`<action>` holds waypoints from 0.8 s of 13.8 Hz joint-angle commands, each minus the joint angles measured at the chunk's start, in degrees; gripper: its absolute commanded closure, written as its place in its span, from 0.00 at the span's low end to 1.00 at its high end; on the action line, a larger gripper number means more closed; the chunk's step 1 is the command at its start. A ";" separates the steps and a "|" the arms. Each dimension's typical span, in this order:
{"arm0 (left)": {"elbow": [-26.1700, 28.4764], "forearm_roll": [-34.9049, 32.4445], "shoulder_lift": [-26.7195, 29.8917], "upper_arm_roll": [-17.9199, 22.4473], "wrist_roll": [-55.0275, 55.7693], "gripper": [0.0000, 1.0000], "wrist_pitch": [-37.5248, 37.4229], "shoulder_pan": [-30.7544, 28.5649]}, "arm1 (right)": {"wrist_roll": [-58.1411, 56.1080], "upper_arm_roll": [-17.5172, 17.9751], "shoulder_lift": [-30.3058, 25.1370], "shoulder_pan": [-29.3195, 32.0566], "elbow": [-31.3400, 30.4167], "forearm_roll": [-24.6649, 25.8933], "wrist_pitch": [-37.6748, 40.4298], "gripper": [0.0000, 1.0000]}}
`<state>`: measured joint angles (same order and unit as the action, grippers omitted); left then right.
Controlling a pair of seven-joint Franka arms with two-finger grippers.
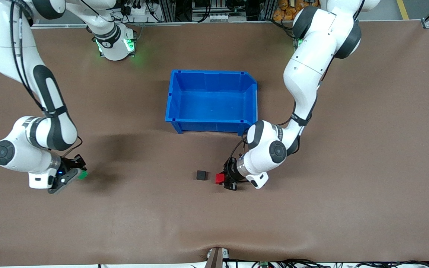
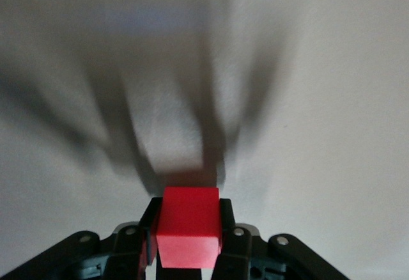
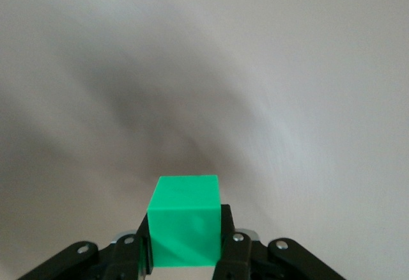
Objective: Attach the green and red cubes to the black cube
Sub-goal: 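Carry the green cube to the black cube while the left gripper presses red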
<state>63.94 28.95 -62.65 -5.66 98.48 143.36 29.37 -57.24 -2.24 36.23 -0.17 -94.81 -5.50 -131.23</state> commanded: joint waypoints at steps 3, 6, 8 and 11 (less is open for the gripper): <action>-2.94 1.28 -1.69 -0.31 1.01 1.00 0.34 0.60 | -11.75 -0.40 -0.46 -11.06 9.09 0.22 7.79 1.00; -2.94 1.28 -1.69 -1.19 1.80 1.00 0.43 0.60 | -10.88 -0.66 1.11 -18.62 13.07 0.58 11.79 1.00; -3.03 1.28 -1.69 -1.63 1.98 1.00 1.30 0.60 | -9.92 -0.58 3.31 -21.17 13.68 0.40 11.17 1.00; -3.03 1.28 -1.78 -2.33 1.98 1.00 1.83 0.60 | -5.71 -0.66 6.21 -23.47 16.58 0.58 10.91 1.00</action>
<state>63.19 29.04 -62.88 -7.61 99.34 144.01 29.55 -65.20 -2.24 39.52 -22.78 -82.29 -5.45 -121.07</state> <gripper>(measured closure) 0.608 0.599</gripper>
